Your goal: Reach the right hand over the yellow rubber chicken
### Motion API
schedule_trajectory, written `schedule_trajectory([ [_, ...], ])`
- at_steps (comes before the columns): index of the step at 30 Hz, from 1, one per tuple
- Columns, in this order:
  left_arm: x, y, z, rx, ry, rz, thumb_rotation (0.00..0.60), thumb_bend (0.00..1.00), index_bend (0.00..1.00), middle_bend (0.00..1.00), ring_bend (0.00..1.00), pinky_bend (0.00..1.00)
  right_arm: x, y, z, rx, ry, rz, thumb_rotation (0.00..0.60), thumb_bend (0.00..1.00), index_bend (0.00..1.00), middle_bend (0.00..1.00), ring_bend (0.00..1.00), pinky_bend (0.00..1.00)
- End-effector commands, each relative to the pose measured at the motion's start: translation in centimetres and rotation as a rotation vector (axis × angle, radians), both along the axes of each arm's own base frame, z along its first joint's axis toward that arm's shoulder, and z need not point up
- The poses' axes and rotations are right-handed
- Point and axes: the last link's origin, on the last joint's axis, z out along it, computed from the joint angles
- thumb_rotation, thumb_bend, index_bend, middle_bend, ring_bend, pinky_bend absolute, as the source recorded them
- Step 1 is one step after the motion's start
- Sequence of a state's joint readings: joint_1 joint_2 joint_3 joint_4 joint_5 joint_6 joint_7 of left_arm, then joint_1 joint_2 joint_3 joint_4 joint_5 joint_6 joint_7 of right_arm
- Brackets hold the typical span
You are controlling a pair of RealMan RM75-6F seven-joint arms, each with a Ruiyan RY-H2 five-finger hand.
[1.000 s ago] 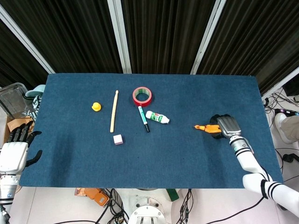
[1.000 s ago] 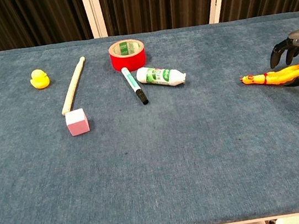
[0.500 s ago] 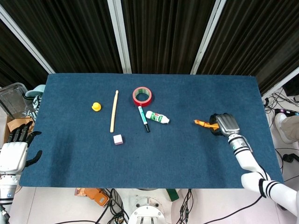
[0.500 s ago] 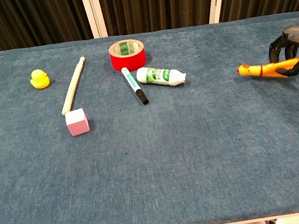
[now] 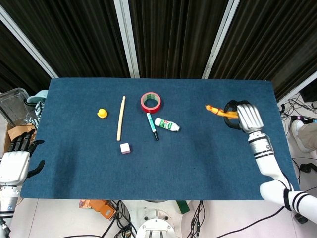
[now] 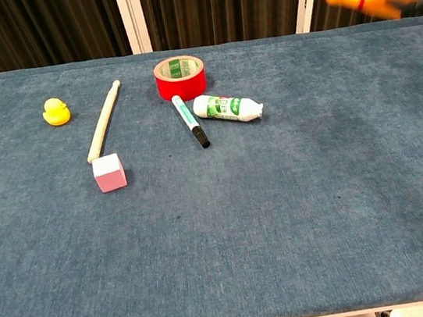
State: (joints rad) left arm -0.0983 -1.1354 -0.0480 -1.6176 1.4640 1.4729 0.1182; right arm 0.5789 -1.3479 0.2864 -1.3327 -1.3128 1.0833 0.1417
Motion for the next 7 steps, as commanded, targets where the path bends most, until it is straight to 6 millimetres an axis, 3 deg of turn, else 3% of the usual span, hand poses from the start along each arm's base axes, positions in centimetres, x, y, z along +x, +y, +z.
schedule_trajectory([
  [1, 0.0, 0.0, 0.0, 0.001, 0.001, -0.001, 0.6, 0.27, 0.25, 0.0, 0.0, 0.1, 1.2, -0.2, 1.9, -0.044, -0.024, 0.032, 0.6, 0.54, 0.59, 0.49, 0.53, 0.4],
  [7, 0.0, 0.0, 0.0, 0.003, -0.001, 0.003, 0.6, 0.27, 0.25, 0.0, 0.0, 0.1, 2.8, -0.8, 3.0, -0.048, -0.019, 0.054, 0.6, 0.54, 0.59, 0.5, 0.53, 0.4],
])
